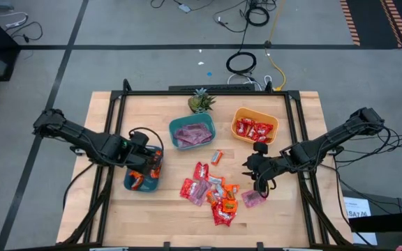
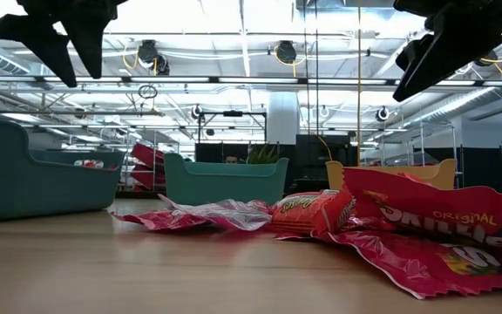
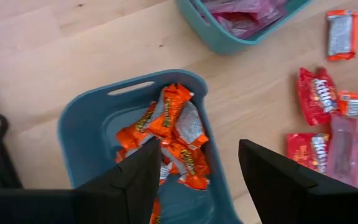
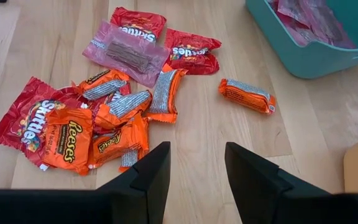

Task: Sort candy
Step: Put the orange chocolate into the blue bin

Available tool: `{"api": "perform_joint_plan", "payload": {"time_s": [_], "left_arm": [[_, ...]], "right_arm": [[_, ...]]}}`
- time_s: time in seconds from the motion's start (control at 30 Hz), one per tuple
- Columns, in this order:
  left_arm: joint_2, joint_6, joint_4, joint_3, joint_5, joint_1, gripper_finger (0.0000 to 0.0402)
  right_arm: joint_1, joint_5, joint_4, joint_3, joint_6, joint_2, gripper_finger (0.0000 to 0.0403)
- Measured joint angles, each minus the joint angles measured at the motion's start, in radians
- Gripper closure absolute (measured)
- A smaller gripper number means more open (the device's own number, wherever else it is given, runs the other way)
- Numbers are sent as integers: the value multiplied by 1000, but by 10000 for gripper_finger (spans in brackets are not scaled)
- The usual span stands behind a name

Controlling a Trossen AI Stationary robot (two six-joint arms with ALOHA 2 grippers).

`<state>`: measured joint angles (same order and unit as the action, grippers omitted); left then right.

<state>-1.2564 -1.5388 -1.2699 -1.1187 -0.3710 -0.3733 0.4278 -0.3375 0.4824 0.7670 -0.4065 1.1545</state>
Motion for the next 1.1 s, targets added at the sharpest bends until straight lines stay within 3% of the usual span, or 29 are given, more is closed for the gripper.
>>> {"api": "perform_joint_plan", "payload": {"time_s": [0.53, 0.93, 1.1], "left_arm": [[0, 1, 47, 0, 0, 0, 178], [0, 1, 59, 0, 0, 0, 178], [0, 1, 59, 0, 0, 0, 178]], "right_arm": [[-109, -4, -189, 0, 77, 56, 259], [-196, -1, -195, 0, 98, 72, 259], [-221, 1, -195, 0, 204, 84, 259]]}}
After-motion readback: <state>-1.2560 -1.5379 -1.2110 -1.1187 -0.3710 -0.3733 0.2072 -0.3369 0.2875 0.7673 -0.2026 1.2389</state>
